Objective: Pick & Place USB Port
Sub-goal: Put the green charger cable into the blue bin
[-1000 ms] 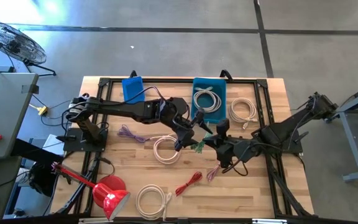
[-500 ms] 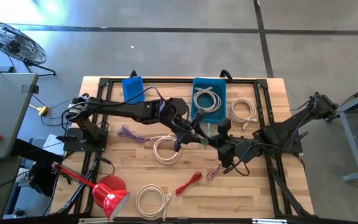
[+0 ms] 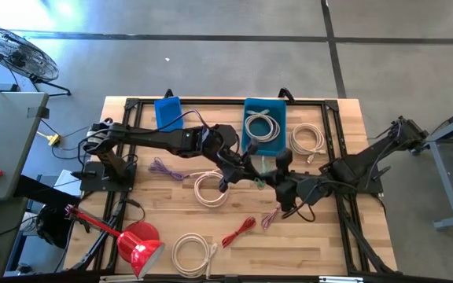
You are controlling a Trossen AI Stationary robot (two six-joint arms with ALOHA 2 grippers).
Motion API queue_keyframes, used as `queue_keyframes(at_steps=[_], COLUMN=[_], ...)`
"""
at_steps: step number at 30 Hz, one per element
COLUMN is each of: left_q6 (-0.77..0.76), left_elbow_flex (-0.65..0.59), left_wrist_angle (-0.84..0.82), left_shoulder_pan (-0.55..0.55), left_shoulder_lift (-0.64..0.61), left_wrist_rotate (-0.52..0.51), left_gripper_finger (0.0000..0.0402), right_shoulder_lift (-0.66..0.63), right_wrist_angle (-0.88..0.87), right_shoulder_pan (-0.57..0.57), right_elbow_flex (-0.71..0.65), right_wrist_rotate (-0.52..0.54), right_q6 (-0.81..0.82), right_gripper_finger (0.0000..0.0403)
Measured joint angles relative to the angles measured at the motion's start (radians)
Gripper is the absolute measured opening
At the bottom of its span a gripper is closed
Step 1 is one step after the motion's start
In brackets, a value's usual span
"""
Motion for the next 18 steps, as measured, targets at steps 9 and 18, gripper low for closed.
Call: queue_keyframes(at_steps=[9, 18], left_q6=[0.001, 0.048], left_elbow_flex=[0.002, 0.002], left_wrist_angle=[-0.016, -0.101], left_shoulder_pan=[0.002, 0.003], left_shoulder_lift=[0.001, 0.001], left_wrist_rotate=[-0.151, -0.533], left_gripper_finger=[0.0004, 0.0004], right_shoulder_lift=[0.002, 0.001], right_wrist_angle=[-0.062, -0.219], right_shoulder_pan=[0.022, 0.079], right_elbow_flex=[0.000, 0.000], right_wrist_rotate=[0.231, 0.362], right_q6=[0.182, 0.324], right_gripper_finger=[0.0115, 0.0175])
